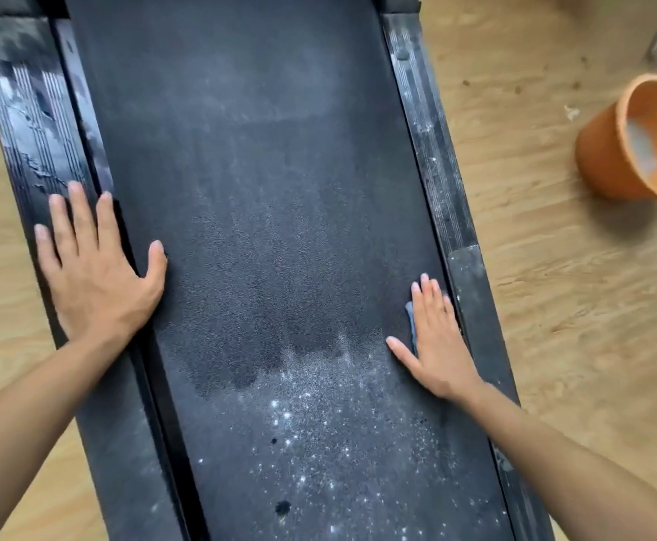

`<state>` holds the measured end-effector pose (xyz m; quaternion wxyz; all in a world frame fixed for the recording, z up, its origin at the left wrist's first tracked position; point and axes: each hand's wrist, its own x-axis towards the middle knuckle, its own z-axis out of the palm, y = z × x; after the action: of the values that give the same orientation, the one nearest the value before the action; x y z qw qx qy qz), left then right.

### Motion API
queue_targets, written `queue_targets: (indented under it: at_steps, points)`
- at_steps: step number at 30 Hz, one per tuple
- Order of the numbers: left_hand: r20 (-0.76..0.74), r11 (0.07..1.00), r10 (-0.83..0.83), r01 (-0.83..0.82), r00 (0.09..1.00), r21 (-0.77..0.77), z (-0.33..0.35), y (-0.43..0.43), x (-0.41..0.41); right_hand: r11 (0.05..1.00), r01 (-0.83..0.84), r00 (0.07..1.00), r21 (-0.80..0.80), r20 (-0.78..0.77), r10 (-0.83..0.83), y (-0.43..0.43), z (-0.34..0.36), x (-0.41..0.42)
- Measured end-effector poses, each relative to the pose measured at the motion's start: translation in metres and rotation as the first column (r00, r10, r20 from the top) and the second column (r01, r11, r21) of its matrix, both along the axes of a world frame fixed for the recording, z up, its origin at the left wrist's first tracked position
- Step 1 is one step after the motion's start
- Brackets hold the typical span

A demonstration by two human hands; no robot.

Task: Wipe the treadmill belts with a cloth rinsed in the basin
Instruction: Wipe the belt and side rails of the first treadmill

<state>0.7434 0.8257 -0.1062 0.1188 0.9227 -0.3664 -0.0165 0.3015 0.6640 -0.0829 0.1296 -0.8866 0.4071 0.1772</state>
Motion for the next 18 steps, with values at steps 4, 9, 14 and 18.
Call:
queue_targets:
  at_steps: [4,9,14,18]
  points:
    - [0.014,1.000,-0.016,0.016,1.000,0.006,-0.004,0.000,0.003,0.993,-0.033,0.994,-0.111,0.096,0.044,-0.088,-0.016,0.097]
    - [0.054,1.000,-0.012,0.012,0.998,0.015,-0.007,-0.003,0.003,0.986,0.014,0.989,-0.167,0.151,0.011,-0.195,-0.011,0.214]
    - [0.079,1.000,0.007,-0.010,0.997,0.030,-0.003,-0.001,0.001,0.993,0.060,0.986,-0.103,0.159,-0.043,-0.186,-0.005,0.219]
    - [0.064,0.999,0.025,-0.027,0.998,0.026,0.001,-0.002,0.000,1.000,-0.002,0.990,-0.027,0.141,0.005,-0.116,-0.003,0.162]
